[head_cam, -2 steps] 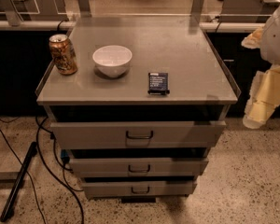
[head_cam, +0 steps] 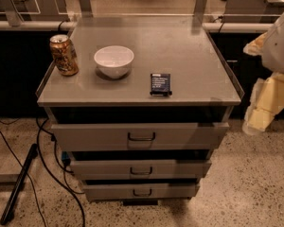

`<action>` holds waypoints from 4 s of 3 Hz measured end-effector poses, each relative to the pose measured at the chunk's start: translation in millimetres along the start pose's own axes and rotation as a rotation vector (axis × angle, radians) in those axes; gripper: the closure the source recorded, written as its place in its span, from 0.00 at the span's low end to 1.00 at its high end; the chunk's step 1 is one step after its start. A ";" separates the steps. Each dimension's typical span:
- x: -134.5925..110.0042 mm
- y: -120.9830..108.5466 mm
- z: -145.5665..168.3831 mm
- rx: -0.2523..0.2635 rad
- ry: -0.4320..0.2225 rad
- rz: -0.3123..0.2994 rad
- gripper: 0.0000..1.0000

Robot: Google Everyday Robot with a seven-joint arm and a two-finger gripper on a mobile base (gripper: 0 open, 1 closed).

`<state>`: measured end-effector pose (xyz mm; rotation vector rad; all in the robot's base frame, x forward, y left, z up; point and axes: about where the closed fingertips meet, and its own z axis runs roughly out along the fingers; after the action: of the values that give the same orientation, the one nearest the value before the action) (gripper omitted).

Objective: Open top drawer

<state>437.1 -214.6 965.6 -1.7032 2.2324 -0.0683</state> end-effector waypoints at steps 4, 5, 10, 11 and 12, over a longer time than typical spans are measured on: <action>11.6 64.2 123.6 -0.069 -0.153 0.055 0.00; 11.2 64.0 136.3 -0.061 -0.165 0.055 0.00; 7.3 37.9 226.8 -0.019 -0.134 0.047 0.00; 9.7 32.8 240.9 -0.026 -0.128 0.057 0.00; 9.6 27.1 253.0 -0.020 -0.148 0.064 0.00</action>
Offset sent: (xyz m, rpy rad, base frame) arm -0.0243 0.0144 -0.0790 0.0991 0.0566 -0.0073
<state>482.6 -175.4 718.2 -1.5912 2.1826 0.0929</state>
